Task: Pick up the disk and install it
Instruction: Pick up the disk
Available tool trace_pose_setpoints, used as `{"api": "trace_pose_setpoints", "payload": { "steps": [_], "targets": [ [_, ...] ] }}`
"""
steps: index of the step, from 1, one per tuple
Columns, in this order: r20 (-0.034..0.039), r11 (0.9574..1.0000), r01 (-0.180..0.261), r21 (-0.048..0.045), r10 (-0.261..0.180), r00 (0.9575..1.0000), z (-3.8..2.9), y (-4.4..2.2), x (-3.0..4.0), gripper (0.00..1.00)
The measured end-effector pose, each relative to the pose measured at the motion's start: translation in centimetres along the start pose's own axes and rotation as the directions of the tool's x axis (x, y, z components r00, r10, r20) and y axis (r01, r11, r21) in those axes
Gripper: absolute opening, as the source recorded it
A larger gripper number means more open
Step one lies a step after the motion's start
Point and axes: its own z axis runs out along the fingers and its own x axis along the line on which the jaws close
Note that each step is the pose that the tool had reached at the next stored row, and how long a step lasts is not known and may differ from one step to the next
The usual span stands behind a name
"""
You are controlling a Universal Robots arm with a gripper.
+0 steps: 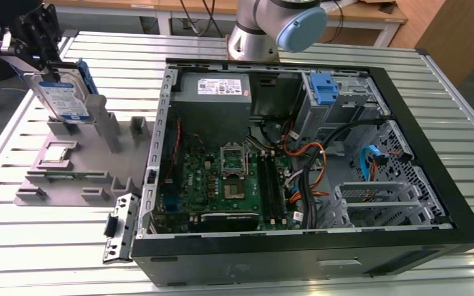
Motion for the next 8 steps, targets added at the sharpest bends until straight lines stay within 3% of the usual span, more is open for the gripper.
{"api": "trace_pose_setpoints", "payload": {
  "steps": [8],
  "targets": [
    [0.0000,1.0000,0.000,-0.0001,0.000,1.0000,-0.11,0.15,0.01,0.35]
  ]
}}
